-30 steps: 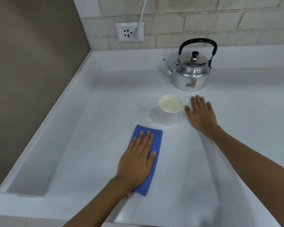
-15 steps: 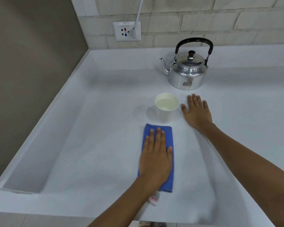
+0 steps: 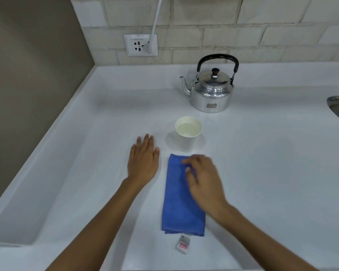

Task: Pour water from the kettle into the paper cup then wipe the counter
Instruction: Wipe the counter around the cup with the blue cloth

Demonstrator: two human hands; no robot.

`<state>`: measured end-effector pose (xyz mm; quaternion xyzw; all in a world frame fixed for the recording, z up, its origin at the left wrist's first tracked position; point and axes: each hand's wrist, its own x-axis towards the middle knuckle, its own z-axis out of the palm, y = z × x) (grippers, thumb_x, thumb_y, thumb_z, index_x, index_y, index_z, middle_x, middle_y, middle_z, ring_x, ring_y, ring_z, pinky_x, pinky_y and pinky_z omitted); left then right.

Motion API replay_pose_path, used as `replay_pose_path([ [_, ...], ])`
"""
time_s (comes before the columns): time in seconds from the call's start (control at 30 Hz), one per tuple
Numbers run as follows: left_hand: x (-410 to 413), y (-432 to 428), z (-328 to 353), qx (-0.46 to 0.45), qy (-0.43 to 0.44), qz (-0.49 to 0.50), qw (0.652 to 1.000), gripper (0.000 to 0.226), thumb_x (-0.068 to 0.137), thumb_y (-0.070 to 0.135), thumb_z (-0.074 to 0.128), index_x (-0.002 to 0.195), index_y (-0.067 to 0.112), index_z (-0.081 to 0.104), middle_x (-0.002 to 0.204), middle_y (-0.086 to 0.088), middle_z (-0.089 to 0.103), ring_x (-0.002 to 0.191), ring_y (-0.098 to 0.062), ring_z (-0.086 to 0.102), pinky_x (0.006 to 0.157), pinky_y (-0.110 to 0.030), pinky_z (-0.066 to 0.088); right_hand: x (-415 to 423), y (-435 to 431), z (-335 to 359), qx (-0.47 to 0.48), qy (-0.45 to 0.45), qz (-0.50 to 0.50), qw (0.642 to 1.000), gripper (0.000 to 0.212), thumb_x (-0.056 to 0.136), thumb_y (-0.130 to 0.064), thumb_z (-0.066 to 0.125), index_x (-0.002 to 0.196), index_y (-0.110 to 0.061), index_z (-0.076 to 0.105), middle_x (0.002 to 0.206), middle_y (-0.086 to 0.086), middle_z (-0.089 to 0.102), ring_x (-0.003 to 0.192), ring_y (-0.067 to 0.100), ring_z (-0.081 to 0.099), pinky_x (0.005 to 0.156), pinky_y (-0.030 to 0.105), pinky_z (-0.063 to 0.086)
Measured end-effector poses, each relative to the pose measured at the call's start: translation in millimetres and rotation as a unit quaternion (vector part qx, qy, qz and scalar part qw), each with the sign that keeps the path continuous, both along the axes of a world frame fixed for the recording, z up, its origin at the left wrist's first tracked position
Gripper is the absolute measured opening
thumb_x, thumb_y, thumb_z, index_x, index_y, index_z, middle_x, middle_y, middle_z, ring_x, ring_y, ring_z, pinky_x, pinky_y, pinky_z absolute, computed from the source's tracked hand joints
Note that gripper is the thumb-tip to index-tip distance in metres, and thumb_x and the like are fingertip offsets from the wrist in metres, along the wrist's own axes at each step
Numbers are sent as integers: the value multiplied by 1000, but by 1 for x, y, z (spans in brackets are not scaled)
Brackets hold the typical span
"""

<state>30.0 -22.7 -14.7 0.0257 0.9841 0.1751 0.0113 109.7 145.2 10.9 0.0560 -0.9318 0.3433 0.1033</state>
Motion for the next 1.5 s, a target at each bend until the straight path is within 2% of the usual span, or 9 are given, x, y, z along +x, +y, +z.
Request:
replay_pose_path([
  [0.1,-8,1,-9,-38,6,9,999,51,100,32,14,147,15,4,158,-2,1,144,-22,-4,116,-36,-1,18,-40,-10,63,-69,41,995,50,96,-35,30,140,-11,29,149,9,30,137,24,24,116,31,13],
  [0.17,-7,1,-14,-46,17,12,999,51,100,33,13,147,16,3,158,-2,1,144,-21,-4,116,-35,-1,21,-51,-21,143,-91,35,985,60,97,-41,19,146,-12,0,158,9,-1,145,24,-5,115,36,-15],
  [0.23,-6,1,-17,-53,19,11,998,51,100,34,13,147,16,2,158,-2,1,144,-20,-4,116,-34,-1,24,-52,-26,196,-83,30,977,63,97,-43,15,145,-11,-11,157,8,-12,143,23,-15,109,43,-23],
  [0.4,-7,-1,-19,-64,28,11,998,51,100,34,14,146,17,1,158,-1,1,144,-20,-2,115,-33,-1,32,-33,-32,211,-56,22,976,64,93,-48,6,146,-13,-2,157,3,-2,143,19,-9,113,50,-9],
  [0.6,-6,-2,-21,-57,42,14,997,51,99,34,15,147,18,3,157,1,3,144,-19,-2,115,-33,-1,16,47,-30,191,-21,14,981,58,94,-41,15,143,-11,25,152,2,24,141,20,14,115,30,1],
  [0.9,-5,1,-20,-68,53,14,996,51,99,32,14,147,16,2,157,-1,2,144,-20,-2,116,-34,0,-93,91,-27,249,-86,-63,963,53,99,-29,16,146,-9,-1,158,6,1,145,18,-2,119,34,-1],
  [1.17,-6,-1,-20,-61,55,8,997,51,99,33,15,146,19,-2,157,2,-1,144,-18,-5,116,-33,-1,-41,106,-36,238,-33,79,967,52,94,-41,5,143,-26,0,153,-14,1,142,5,-3,116,22,-10],
  [1.33,-5,3,-16,-60,61,13,996,51,99,34,9,146,16,3,156,-1,2,144,-22,-2,117,-35,2,-102,126,-31,235,-63,3,970,49,98,-33,16,143,-23,-1,156,-8,2,142,7,-5,117,28,-4],
  [1.5,-5,5,-16,-82,62,19,995,51,97,35,6,145,18,0,157,0,1,144,-22,-3,115,-33,-2,-169,90,-24,255,-68,148,953,50,100,-28,19,145,-23,-1,157,-7,2,144,8,-5,118,28,-4],
])
